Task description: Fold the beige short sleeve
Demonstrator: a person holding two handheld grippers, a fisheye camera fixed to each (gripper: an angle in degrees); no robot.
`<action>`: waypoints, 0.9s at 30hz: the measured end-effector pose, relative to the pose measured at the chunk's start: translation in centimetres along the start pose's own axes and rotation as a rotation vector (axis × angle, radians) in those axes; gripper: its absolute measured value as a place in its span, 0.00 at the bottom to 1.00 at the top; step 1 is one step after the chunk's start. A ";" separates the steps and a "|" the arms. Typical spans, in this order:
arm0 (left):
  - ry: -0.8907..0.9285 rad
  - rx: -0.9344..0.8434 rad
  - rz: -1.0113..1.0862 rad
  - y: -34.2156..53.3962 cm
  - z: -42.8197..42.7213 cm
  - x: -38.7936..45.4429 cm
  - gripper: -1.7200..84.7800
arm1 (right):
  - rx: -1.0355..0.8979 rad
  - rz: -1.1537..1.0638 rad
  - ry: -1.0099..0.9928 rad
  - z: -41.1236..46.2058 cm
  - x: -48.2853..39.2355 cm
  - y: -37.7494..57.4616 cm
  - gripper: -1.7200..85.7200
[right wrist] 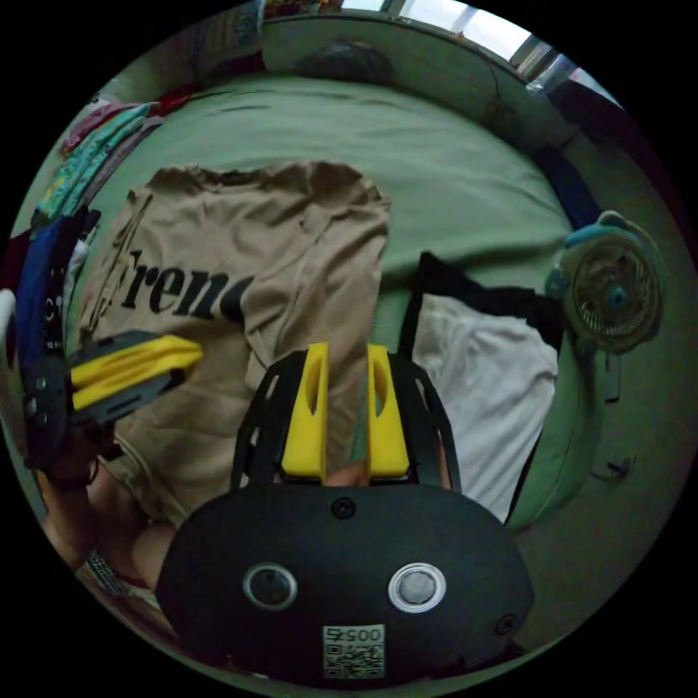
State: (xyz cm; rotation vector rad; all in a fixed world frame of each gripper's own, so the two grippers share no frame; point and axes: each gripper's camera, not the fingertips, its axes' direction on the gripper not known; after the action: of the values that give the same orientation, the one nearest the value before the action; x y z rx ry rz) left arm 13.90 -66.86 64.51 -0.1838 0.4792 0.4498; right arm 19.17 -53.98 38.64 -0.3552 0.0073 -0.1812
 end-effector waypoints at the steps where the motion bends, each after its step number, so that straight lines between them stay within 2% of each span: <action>1: -0.009 0.001 -0.006 0.2 -0.2 -0.4 0.05 | -0.011 0.000 0.009 0.3 -0.1 0.1 0.08; 6: -0.037 -0.002 -0.033 1.6 -1.4 -2.2 0.05 | 0.029 0.027 0.047 0.0 0.4 1.1 0.01; 10: -0.088 0.010 -0.044 3.2 -2.9 -3.9 0.05 | 0.026 0.079 0.050 0.5 1.7 2.0 0.00; 16: -0.180 0.009 -0.105 5.7 -5.1 -7.8 0.05 | 0.116 0.031 -0.012 -1.5 0.8 4.6 0.05; 21: -0.288 0.064 -0.252 8.8 -8.4 -13.4 0.07 | 0.186 -0.014 -0.063 -2.1 0.3 5.7 0.11; 27: -0.329 0.141 -0.355 9.6 -11.4 -21.3 0.09 | 0.300 -0.006 -0.087 -3.3 1.6 2.7 0.13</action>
State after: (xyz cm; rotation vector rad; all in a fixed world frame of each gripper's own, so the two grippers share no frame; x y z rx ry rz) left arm -11.96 -69.45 64.25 -0.0540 0.1475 0.0934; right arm 21.05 -52.89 34.69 -0.0634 -0.1059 -0.1700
